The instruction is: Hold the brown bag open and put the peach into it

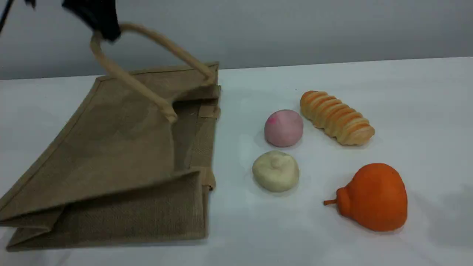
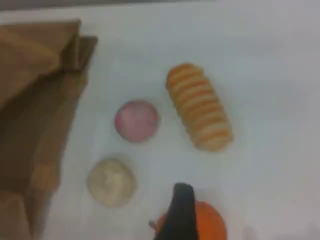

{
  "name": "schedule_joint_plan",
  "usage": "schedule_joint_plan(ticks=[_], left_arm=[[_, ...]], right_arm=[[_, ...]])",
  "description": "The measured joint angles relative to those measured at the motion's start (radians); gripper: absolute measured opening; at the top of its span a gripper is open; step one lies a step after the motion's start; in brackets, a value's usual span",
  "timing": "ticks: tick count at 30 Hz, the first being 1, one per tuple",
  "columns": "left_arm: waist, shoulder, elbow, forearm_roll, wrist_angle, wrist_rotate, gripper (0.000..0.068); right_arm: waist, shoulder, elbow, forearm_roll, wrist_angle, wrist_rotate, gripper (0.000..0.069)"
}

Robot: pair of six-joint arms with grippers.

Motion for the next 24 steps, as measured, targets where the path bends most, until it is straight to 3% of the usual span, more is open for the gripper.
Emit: schedule_joint_plan(ticks=[5, 13, 24], left_arm=[[0.000, -0.039, -0.077, -0.010, 0.001, 0.022, 0.0083], [-0.001, -0.085, -0.075, -0.181, -0.001, 0.187, 0.0083], [-0.001, -0.143, -0.075, -0.289, -0.001, 0.396, 0.0083]], right_arm=[[0.000, 0.083, 0.000, 0.015, 0.001, -0.011, 0.0584], [0.000, 0.194, 0.000, 0.042, 0.001, -0.064, 0.0584], [0.000, 0.296, 0.000, 0.267, 0.062, -0.308, 0.0584]])
